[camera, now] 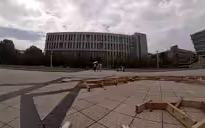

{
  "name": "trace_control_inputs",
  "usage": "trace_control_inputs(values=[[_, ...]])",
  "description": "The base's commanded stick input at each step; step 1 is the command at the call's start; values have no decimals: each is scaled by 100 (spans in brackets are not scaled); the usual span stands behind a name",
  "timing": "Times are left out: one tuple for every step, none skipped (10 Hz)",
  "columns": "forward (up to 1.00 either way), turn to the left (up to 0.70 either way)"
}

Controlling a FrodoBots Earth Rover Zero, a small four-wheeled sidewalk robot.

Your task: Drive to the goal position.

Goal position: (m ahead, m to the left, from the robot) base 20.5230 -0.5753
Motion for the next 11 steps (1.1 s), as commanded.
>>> trace_control_inputs(values=[[6,1],[6,0],[6,0],[6,1],[6,0],[6,0],[6,0],[6,0],[6,0],[6,0],[6,0]])
